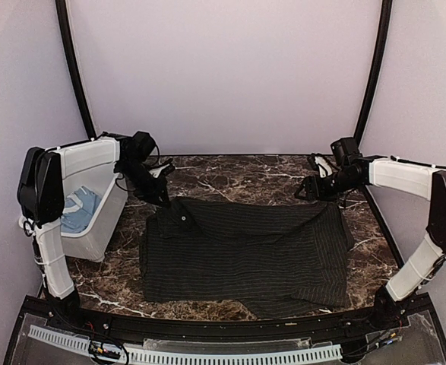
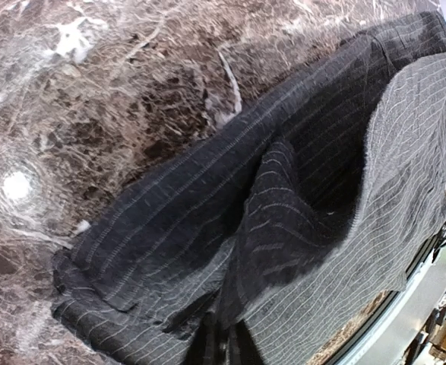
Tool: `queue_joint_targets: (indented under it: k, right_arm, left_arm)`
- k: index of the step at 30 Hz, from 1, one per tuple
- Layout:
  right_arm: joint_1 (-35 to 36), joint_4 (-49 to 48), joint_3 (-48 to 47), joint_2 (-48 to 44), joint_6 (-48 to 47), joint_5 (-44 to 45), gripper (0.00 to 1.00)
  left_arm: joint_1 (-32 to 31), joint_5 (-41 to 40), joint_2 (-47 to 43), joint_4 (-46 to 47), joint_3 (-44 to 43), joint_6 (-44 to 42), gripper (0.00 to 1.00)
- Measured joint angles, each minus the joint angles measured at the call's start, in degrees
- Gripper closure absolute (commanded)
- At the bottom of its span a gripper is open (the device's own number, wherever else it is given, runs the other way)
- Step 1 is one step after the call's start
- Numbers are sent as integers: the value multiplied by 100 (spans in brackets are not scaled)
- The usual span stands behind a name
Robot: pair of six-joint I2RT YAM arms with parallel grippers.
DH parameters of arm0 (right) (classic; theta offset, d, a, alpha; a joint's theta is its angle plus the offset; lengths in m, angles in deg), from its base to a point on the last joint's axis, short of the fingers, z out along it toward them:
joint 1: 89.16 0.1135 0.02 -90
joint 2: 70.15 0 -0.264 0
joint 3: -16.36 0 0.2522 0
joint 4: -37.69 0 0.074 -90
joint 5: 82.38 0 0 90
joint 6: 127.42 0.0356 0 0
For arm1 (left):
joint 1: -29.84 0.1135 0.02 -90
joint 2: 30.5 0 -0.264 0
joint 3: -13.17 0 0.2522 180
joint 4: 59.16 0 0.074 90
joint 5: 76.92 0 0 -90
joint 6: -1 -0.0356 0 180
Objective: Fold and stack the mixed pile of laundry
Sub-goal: Adjust the 1/3-folded shirt at the center of the board.
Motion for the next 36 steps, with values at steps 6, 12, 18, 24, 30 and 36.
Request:
queue_joint_targets:
  k: [6,12,18,24,30,36]
  right_arm:
    - [127,-74,2,70,-33,-70,29]
    - [328,-61,2,192,-94,48,32]
    - [396,-68,70,188,-66,297,36]
    - [396,17,251,195,90,765,41]
    - [393,-42,271,492,251,1008,46]
    - [350,-98,256,984,323,1239,47]
  left_arm:
    - [79,81,385,-66,-546,144,58]
    - [55,-297,-114,398,2,601,52]
    - [55,-739,-1646,962,1266,1266,49]
    - [-643,-748,-2337,1998,2240,1727,50]
    - [-2529,-682,-1696,3501,2288,1587,59]
    - [-3480,-839,-92,4072,1014,761,68]
